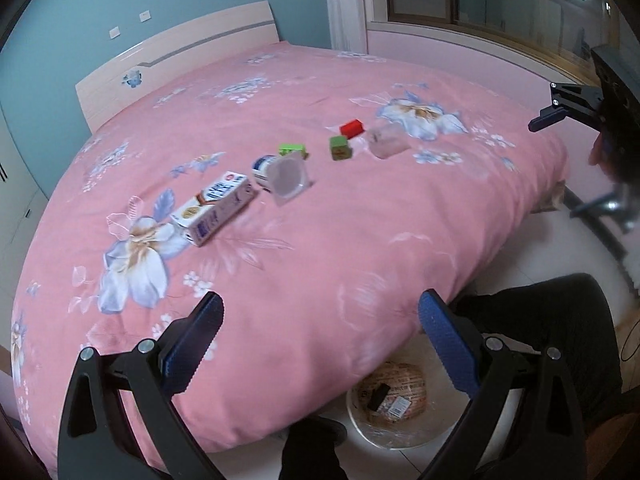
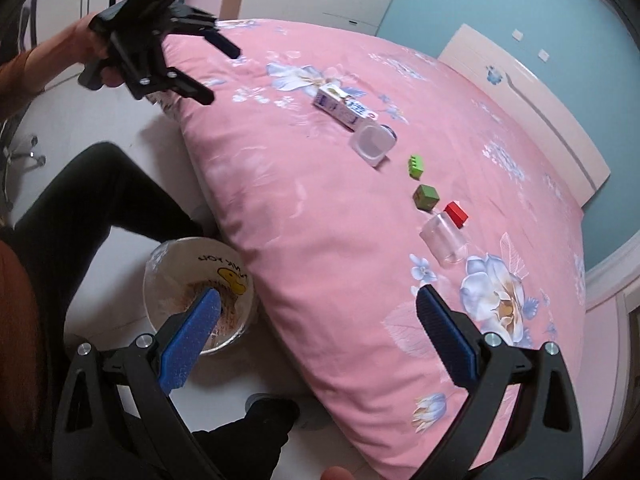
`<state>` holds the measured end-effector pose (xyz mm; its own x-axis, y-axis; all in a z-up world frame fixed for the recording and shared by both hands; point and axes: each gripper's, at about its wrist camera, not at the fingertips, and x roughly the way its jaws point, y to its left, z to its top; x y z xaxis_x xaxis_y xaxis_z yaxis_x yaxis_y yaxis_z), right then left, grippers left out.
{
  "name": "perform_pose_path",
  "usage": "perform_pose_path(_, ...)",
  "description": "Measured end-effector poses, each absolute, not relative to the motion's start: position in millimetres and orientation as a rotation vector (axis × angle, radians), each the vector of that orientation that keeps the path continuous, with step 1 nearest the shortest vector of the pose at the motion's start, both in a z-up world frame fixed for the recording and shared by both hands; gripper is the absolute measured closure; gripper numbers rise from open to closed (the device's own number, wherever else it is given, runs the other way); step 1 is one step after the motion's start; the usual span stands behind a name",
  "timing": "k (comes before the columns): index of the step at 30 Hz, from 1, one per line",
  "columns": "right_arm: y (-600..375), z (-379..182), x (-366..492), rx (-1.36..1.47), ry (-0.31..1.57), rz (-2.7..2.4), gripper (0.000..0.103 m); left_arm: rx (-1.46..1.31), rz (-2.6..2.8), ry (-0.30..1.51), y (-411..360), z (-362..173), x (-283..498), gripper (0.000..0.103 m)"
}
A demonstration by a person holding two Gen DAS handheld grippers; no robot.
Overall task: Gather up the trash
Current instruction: 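Move both tools back over the bedspread toward the remaining items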
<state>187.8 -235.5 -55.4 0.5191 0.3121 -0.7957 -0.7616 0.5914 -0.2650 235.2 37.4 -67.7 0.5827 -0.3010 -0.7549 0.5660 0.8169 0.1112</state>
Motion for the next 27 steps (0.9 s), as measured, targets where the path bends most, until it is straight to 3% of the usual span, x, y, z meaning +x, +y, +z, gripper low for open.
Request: perform_pose_path(27,-237.8,-50.5,313.3,-0.706,0.911,0.816,0.007,0.498,-0.658,0.972,66.4,-84.3,379.6,0.004)
